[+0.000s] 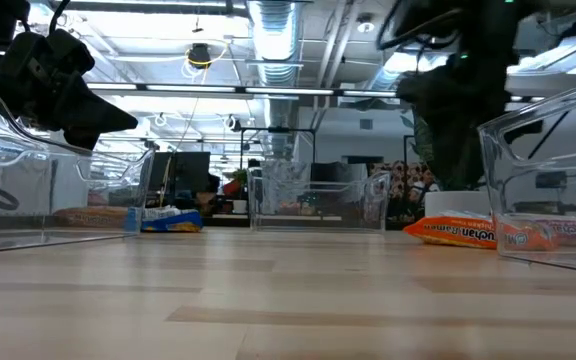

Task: Sort Maruchan noodles
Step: Put the top orange noodle pack into the bottom right transparent bin

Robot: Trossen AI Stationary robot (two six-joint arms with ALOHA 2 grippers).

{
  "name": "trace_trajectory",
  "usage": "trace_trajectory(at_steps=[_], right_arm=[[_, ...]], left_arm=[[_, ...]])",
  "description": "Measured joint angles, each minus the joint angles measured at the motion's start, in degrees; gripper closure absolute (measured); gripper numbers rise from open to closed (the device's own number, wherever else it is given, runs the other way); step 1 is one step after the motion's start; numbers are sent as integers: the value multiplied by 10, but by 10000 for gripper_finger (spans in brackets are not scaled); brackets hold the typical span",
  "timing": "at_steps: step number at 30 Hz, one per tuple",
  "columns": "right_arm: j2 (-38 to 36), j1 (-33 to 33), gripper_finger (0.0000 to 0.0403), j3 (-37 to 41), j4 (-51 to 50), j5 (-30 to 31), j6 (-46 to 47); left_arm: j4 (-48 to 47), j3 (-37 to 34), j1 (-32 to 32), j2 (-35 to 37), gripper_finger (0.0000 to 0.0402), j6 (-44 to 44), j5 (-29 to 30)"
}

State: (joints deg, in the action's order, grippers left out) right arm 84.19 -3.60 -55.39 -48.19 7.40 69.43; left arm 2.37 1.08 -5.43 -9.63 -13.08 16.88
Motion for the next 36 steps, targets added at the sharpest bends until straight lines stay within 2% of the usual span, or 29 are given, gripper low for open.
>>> trace_trajectory(at_steps=[4,10,15,25,29,35,36], right_arm=[[63,12,157,-42,-48,0,-50],[128,14,157,-86,-55,31,-120],[179,14,158,-114,-86,30,-164],[247,9,164,-129,-122,52,-248],[255,3,211,-131,-142,78,-249],[254,-10,368,-163,-169,88,-268],[249,-14,382,-169,-167,89,-275]], left_arm=[[0,0,0,0,401,0,0],[0,0,0,0,401,0,0],[0,0,0,0,401,0,0],[0,0,0,0,401,0,0],[0,0,0,0,401,0,0],[0,0,0,0,401,0,0],[0,0,0,0,401,0,0]])
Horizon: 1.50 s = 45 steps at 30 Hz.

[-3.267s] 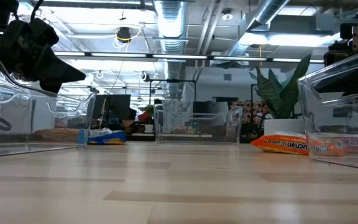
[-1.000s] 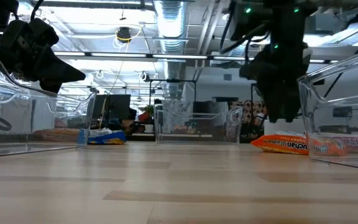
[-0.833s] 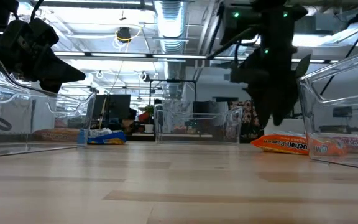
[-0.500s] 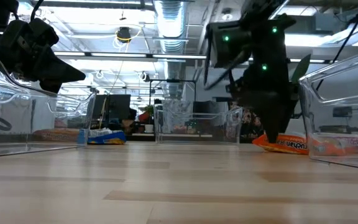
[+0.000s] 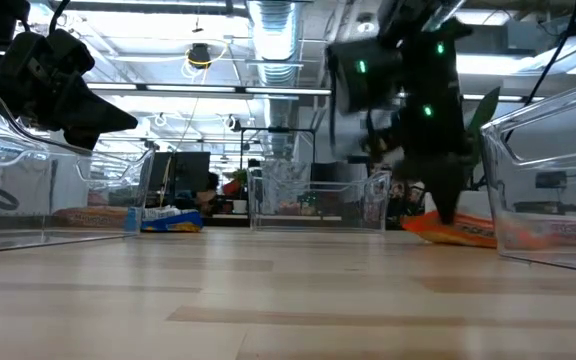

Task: Sort Maruchan noodles
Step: Put the top orange noodle pack into the bottom right transparent bin

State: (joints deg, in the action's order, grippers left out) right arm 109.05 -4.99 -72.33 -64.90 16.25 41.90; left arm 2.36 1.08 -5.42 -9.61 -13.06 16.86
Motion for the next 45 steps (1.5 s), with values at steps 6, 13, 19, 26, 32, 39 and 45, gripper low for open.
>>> trace_trajectory(at_steps=[6,13,19,26,32,39,45], right_arm=[[-55,-17,386,-44,10,-38,-42],[-225,-21,386,-50,79,-72,-124],[-387,-47,386,-50,115,-130,-85],[-478,-201,386,-51,24,-138,108],[-425,-354,386,-51,-57,-133,229],[-286,-417,386,-50,-152,-131,210],[-220,-419,386,8,-88,-163,118]], left_arm=[[0,0,0,-1,401,0,0],[0,0,0,-1,401,0,0],[0,0,0,-1,401,0,0],[0,0,0,-1,401,0,0],[0,0,0,-1,401,0,0],[0,0,0,-1,401,0,0],[0,0,0,-1,401,0,0]])
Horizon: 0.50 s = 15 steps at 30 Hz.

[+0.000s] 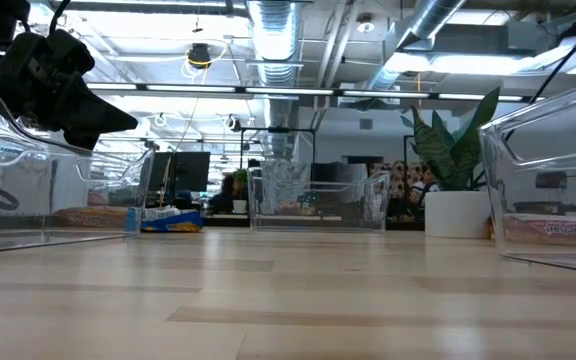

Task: Sort Maruchan noodles
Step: Put the top orange noodle pack into the bottom right transparent bin

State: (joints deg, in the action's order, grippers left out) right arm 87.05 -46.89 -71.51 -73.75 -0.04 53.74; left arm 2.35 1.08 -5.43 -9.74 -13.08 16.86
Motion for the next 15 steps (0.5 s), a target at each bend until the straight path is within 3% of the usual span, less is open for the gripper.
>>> trace_trajectory(at_steps=[15], right_arm=[[23,5,376,98,24,-11,-76]], left_arm=[[0,0,0,0,401,0,0]])
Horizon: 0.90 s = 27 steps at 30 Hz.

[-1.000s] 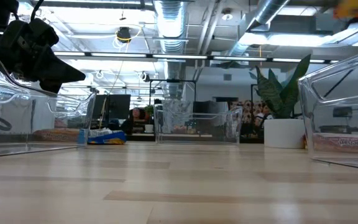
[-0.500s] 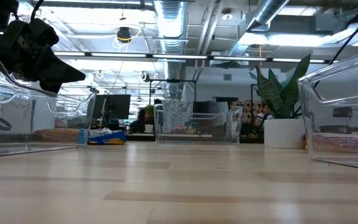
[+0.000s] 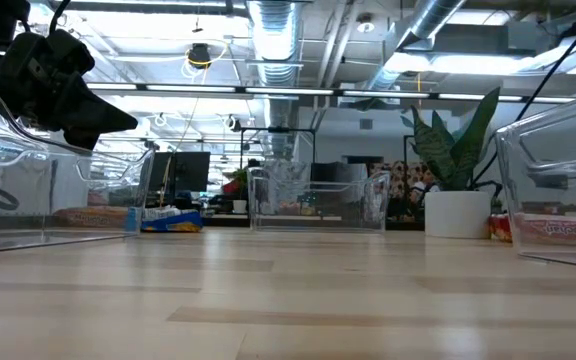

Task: Sort Maruchan noodles
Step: Put the top orange noodle pack into the bottom right transparent bin, then put the right orange noodle pack into the bottom right transparent bin

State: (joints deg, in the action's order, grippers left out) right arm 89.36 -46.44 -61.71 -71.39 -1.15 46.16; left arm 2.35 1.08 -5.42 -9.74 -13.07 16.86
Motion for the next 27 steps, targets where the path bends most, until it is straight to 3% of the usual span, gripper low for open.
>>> trace_trajectory(at_steps=[10,19,22,27], right_arm=[[0,3,320,1,4,-15,1],[-35,25,182,-38,-47,-71,16],[-79,33,149,-82,-39,-73,99],[-137,23,133,-98,110,-40,341]], left_arm=[[0,0,0,0,401,0,0],[0,0,0,0,401,0,0],[0,0,0,0,401,0,0],[0,0,0,0,401,0,0]])
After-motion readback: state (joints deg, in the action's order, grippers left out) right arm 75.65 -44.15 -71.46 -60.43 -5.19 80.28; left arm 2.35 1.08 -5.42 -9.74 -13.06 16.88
